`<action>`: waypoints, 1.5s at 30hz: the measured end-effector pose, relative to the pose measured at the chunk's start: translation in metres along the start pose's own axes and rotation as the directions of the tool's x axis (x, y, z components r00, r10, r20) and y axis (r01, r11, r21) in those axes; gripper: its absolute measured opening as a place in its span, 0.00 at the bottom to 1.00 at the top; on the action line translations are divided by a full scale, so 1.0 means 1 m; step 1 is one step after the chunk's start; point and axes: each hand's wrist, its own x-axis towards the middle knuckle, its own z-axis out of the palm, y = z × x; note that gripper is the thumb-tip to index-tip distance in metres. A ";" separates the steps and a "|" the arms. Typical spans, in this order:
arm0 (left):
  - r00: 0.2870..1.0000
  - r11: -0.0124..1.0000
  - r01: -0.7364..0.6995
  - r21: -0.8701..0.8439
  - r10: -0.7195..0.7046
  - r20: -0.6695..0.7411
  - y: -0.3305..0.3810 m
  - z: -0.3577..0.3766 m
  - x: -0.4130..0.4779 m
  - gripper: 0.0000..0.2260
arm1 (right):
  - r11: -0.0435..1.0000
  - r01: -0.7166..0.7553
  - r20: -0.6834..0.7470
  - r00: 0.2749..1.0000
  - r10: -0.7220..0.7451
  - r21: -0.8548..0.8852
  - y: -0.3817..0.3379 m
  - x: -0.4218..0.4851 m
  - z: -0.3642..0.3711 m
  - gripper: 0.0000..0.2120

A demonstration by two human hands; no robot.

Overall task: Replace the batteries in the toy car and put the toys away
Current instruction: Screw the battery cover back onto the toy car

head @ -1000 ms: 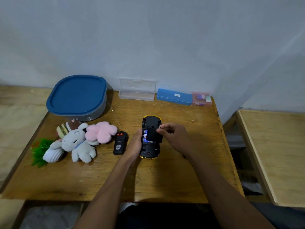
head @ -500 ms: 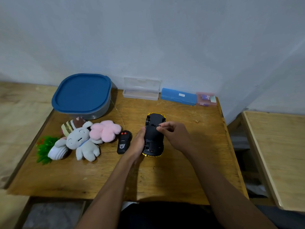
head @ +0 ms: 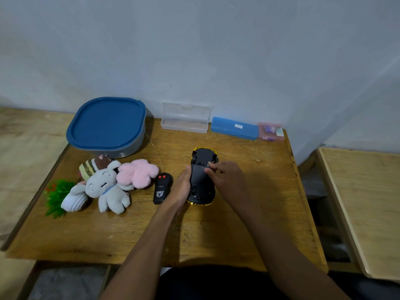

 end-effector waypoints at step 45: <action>0.993 0.996 -0.083 -0.013 0.084 0.085 0.003 0.007 -0.009 0.11 | 0.833 -0.550 -0.030 0.833 0.552 0.055 0.040 -0.023 -0.019 0.17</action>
